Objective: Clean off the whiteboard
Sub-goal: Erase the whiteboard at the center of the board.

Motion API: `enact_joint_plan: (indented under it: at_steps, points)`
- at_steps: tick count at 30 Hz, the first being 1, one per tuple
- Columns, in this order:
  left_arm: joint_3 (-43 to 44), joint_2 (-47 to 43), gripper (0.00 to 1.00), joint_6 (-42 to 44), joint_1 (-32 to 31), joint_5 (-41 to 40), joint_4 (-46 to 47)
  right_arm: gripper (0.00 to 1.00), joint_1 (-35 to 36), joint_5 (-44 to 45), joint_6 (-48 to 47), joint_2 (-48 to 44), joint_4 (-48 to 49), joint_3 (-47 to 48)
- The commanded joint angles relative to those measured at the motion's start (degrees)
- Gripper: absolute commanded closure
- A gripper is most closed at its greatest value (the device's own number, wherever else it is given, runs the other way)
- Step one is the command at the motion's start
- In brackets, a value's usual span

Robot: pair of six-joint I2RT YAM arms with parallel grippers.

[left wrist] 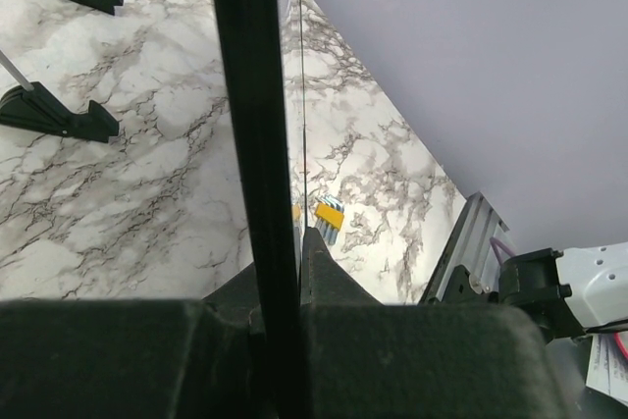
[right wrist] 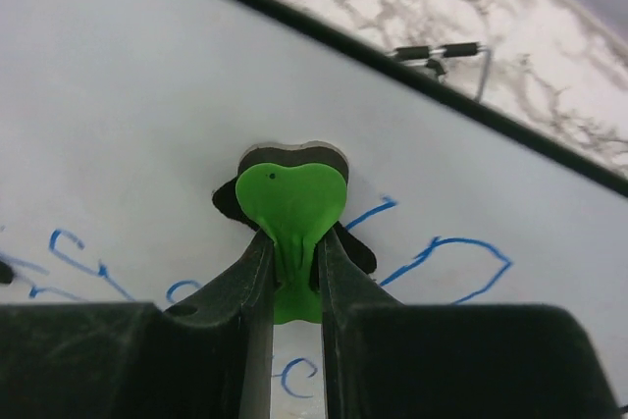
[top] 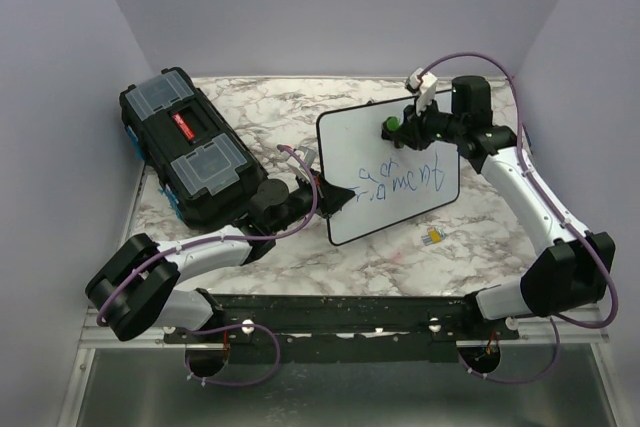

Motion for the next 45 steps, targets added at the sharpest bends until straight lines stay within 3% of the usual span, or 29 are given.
enact_joint_plan:
  at_steps: [1, 6, 12, 15, 20, 26, 31, 36, 42, 45]
  points:
    - [1.39, -2.48, 1.0, 3.46, -0.97, 4.57, 6.91, 1.0, -1.63, 11.2, 6.31, 1.72, 9.17, 2.92]
    - [1.12, -3.11, 1.0, 3.9, -1.04, 4.46, 6.69, 1.0, -3.69, 8.01, 2.84, -0.56, 6.32, -1.14]
    - [1.29, -2.17, 1.0, 3.79, -1.0, 4.46, 8.03, 0.99, -3.58, -13.57, -13.55, -4.25, -7.65, -5.96]
    - [1.66, -0.99, 1.0, 3.06, -1.02, 4.98, 8.83, 0.99, -2.7, -18.08, -16.25, -3.86, -10.55, -6.44]
    - [2.17, -0.29, 1.0, 2.68, -0.99, 5.3, 8.73, 0.99, -2.01, -16.16, -8.47, -2.3, -3.49, -4.29]
    - [1.68, -0.43, 1.0, 2.68, -1.03, 4.95, 8.23, 1.0, -2.0, -0.64, 6.83, -2.77, 13.83, -2.95]
    - [1.46, -0.82, 1.0, 2.5, -1.08, 4.91, 8.2, 0.99, -3.27, 8.13, 7.74, -1.98, 14.31, -1.93]
    - [1.19, -1.19, 1.0, 2.59, -1.03, 4.85, 8.5, 0.99, -6.13, 5.86, 3.8, -3.64, 10.03, -4.94]
    - [0.92, -1.37, 1.0, 2.67, -1.05, 4.64, 8.97, 0.99, -5.79, -13.9, -12.83, -5.06, -5.56, -7.97]
    - [0.78, -1.05, 1.0, 2.43, -1.06, 4.5, 9.41, 0.99, -3.92, -16.92, -14.93, -4.84, -7.16, -9.31]
